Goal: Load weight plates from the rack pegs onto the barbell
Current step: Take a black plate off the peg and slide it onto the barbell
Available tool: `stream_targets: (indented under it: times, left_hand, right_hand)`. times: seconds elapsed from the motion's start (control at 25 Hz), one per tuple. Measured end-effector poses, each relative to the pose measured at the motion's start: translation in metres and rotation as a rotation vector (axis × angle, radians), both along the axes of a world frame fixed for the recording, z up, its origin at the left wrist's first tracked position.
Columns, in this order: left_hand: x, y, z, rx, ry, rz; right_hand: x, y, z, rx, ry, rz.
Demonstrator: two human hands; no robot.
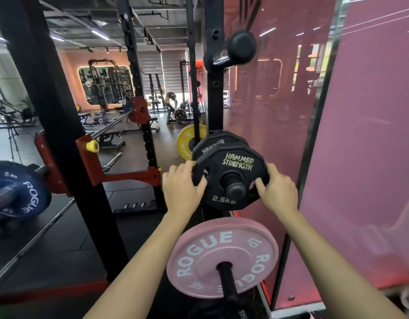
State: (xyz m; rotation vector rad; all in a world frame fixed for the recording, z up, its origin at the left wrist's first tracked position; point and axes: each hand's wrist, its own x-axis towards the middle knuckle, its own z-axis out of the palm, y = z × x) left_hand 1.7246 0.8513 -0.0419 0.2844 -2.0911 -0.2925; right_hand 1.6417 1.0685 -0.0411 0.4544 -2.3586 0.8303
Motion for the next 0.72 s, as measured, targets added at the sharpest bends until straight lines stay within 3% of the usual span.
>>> stream_targets:
  times: [0.16,0.48,0.72]
  left_hand:
    - [0.046,0.014,0.009,0.029,0.051,-0.075]
    - [0.143,0.053,-0.014,0.133,-0.015,-0.263]
    - [0.207,0.094,-0.018,0.196,-0.013,-0.321]
  right_hand:
    - [0.052,0.022,0.000,-0.081,0.059,-0.049]
    - [0.199,0.079,-0.018,0.002,0.016,-0.240]
    - [0.271,0.123,-0.011,0.025,0.047,-0.260]
